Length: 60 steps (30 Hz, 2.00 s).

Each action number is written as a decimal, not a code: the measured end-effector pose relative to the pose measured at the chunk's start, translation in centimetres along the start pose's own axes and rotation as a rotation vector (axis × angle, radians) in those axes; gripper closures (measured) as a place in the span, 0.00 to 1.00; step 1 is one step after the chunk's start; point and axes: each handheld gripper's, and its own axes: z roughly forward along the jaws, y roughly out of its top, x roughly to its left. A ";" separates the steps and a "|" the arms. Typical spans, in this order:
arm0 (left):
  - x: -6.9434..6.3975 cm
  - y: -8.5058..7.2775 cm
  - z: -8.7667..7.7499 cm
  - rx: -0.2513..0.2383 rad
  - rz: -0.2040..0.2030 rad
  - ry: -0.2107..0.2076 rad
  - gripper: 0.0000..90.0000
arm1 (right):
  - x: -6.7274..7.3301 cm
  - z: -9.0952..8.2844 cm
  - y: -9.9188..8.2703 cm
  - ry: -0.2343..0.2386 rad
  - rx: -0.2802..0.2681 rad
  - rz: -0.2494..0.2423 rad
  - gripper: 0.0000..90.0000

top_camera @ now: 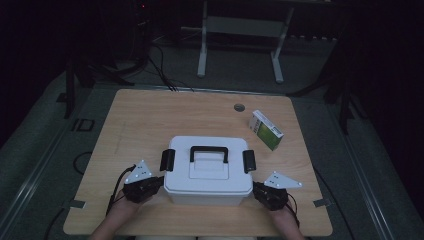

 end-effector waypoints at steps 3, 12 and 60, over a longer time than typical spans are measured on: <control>0.2 -0.1 0.0 -0.009 -0.012 -0.012 1.00 | -0.1 0.0 0.0 0.005 -0.003 0.000 1.00; 1.2 -0.6 0.2 0.016 -0.026 -0.028 0.93 | -0.7 0.1 0.1 -0.005 -0.036 0.008 0.95; 5.3 1.0 -6.1 0.296 0.018 -0.036 0.20 | -5.8 -2.6 -3.1 -0.108 -0.008 0.094 0.17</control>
